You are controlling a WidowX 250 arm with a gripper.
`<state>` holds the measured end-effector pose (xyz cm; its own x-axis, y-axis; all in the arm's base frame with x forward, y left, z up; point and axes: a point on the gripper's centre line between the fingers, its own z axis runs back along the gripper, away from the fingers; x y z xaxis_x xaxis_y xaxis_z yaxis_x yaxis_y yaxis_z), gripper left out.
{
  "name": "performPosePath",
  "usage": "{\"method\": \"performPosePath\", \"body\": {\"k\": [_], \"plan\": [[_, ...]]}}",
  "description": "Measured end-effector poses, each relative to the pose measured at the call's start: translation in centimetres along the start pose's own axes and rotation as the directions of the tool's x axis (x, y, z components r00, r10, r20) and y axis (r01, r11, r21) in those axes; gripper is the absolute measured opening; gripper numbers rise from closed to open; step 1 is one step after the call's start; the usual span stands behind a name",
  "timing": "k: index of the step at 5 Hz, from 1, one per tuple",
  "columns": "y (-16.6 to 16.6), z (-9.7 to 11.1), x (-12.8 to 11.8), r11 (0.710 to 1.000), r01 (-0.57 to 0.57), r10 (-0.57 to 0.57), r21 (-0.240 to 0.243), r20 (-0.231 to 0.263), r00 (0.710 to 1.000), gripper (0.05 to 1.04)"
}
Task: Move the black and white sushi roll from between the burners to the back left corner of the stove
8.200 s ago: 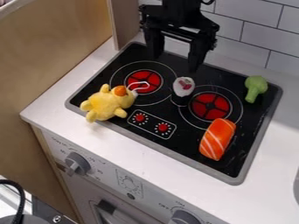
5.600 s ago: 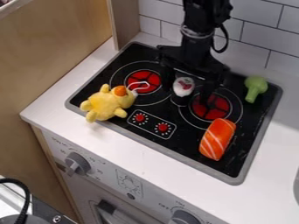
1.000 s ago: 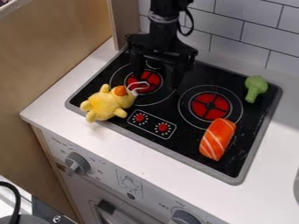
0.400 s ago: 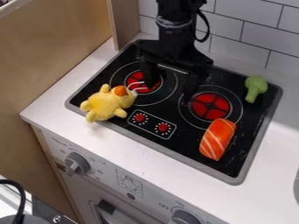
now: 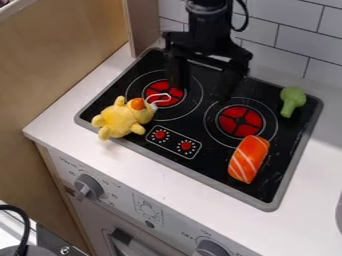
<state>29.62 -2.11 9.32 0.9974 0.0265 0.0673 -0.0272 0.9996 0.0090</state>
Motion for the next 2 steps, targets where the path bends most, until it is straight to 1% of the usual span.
{"method": "performPosePath", "body": {"k": [1, 2], "plan": [[-0.16, 0.33, -0.02, 1.000, 0.014, -0.014, -0.009, -0.015, 1.000, 0.999], [-0.30, 0.61, 0.05, 0.999, 0.039, -0.039, -0.018, -0.017, 0.999, 0.999]]}}
